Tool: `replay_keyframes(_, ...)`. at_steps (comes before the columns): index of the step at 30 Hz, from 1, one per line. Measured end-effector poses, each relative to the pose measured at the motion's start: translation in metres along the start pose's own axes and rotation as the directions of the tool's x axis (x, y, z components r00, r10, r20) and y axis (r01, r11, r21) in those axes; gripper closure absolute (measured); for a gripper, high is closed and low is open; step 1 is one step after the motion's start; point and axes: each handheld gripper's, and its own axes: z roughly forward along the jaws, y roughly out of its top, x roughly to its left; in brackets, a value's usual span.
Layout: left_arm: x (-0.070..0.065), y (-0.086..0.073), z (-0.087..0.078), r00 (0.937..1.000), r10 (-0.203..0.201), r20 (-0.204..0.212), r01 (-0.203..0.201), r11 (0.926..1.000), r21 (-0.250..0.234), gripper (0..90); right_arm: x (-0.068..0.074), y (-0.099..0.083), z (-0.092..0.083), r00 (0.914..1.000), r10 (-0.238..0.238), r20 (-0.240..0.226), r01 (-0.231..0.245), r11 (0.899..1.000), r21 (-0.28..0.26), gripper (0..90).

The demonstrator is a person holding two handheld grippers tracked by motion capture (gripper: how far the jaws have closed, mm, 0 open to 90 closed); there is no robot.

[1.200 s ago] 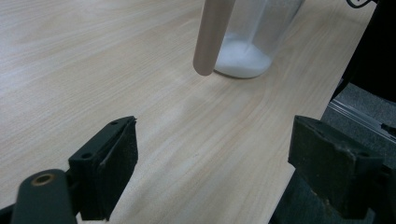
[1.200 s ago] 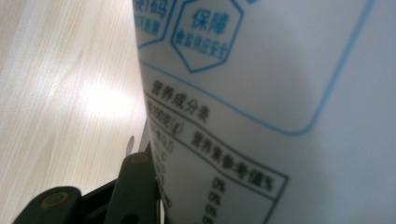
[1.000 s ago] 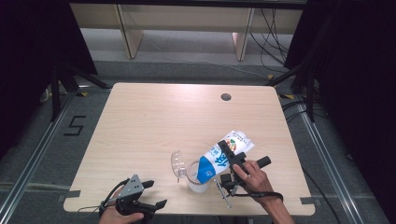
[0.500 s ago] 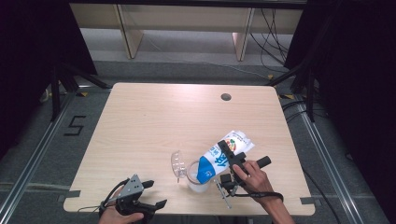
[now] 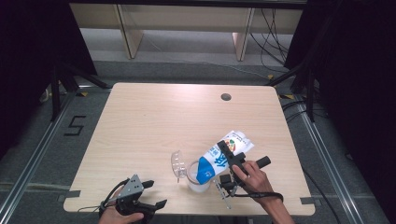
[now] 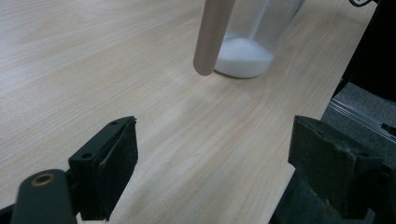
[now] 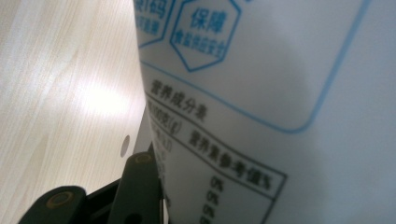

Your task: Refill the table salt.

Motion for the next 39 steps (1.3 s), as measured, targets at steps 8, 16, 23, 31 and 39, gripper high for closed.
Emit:
replay_keyframes(8,-0.0004,0.0000,0.0001,1.0000,-0.004,0.004,0.004,1.0000,-0.004,15.3,0.0006,-0.0006,-0.0003,1.0000,0.006,-0.005,-0.006,1.000,0.008,60.3)
replay_keyframes(16,-0.0004,0.0000,0.0001,1.0000,-0.004,0.003,0.004,1.0000,-0.003,15.3,0.0004,-0.0008,-0.0002,1.0000,0.007,-0.005,-0.007,1.000,0.010,60.6)
replay_keyframes(23,-0.0009,-0.0001,0.0003,1.0000,-0.008,0.001,0.008,0.9999,-0.009,15.3,0.0023,0.0002,-0.0002,0.9998,0.014,-0.012,-0.014,1.000,0.013,60.8)
replay_keyframes(31,-0.0011,-0.0001,0.0005,0.9999,-0.010,0.002,0.010,0.9999,-0.011,15.3,-0.0001,0.0009,-0.0013,1.0000,-0.007,-0.007,0.007,1.000,0.020,61.3)
replay_keyframes(39,-0.0003,0.0000,0.0002,1.0000,-0.006,0.003,0.006,1.0000,-0.006,15.3,-0.0005,0.0007,-0.0014,0.9999,-0.017,-0.001,0.017,1.000,0.019,61.5)
